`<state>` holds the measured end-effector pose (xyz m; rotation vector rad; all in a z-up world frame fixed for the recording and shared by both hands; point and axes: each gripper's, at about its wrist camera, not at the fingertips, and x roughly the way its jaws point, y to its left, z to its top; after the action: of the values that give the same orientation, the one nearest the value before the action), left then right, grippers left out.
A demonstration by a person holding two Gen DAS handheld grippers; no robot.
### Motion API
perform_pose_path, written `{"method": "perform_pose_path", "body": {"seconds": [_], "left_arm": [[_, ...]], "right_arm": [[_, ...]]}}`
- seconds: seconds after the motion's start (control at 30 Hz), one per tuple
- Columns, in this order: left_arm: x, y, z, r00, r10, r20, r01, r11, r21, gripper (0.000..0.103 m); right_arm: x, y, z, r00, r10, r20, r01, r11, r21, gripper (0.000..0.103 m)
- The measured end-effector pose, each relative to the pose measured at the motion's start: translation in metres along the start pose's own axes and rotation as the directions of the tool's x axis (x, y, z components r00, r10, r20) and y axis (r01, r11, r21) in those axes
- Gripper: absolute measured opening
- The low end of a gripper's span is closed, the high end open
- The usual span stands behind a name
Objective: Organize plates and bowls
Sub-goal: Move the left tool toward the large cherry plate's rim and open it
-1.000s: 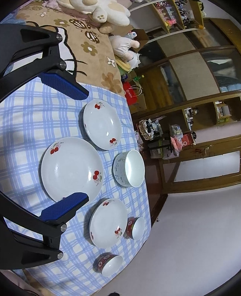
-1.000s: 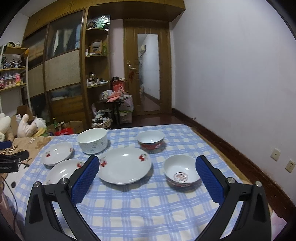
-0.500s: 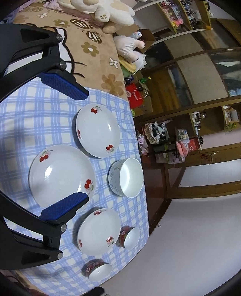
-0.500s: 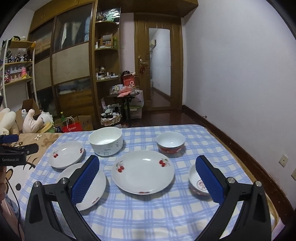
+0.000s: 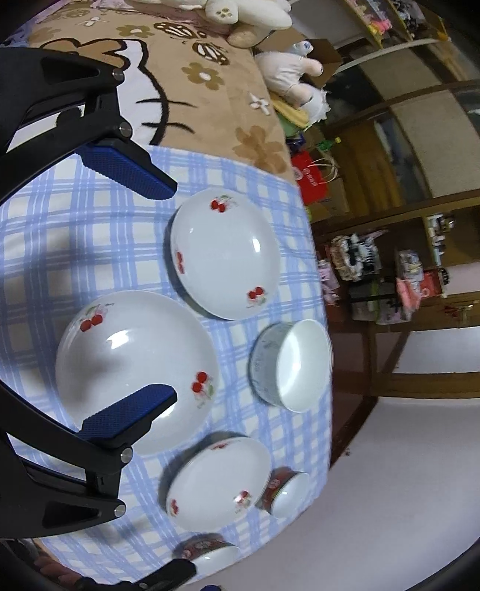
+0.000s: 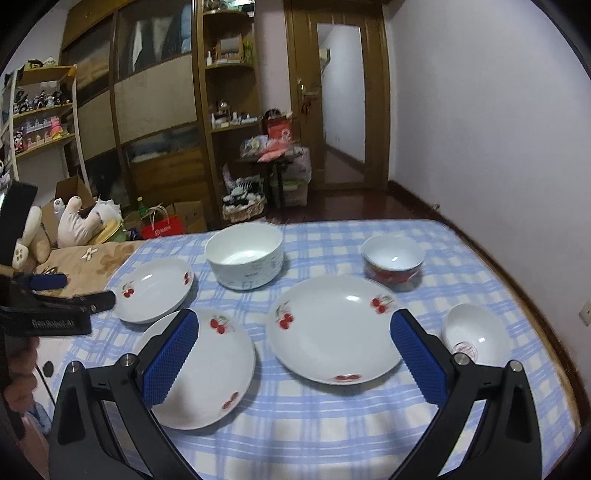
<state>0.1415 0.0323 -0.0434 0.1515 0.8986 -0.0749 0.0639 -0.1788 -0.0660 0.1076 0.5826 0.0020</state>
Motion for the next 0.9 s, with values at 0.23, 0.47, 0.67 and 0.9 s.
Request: {"method": "perform_pose_path", "body": {"seconds": [0.23,0.47,0.67,0.9], "left_arm": [[0.031,0.0,-0.009,0.996,-0.019,-0.086,0.02,1.0,0.006,0.099],[0.061,0.004,-0.016,0.987,-0.019,-0.16,0.019,1.0,0.0,0.099],[0.088,0.008,-0.024,0.972,-0.027,-0.235,0.023,1.0,-0.018,0.099],[0.102,0.009,-0.029,0.96,-0.05,-0.276,0.044,0.999,-0.029,0.099]], "right_arm": [[0.028,0.02,-0.014,0.998,0.027,-0.062,-0.029,0.999,-0.032,0.103],[0.057,0.032,-0.03,0.99,0.048,-0.132,-0.057,0.996,-0.066,0.103],[0.075,0.034,-0.039,0.981,0.064,-0.182,-0.073,0.996,-0.046,0.103],[0.087,0.038,-0.05,0.969,0.1,-0.226,-0.112,0.993,-0.04,0.095]]}}
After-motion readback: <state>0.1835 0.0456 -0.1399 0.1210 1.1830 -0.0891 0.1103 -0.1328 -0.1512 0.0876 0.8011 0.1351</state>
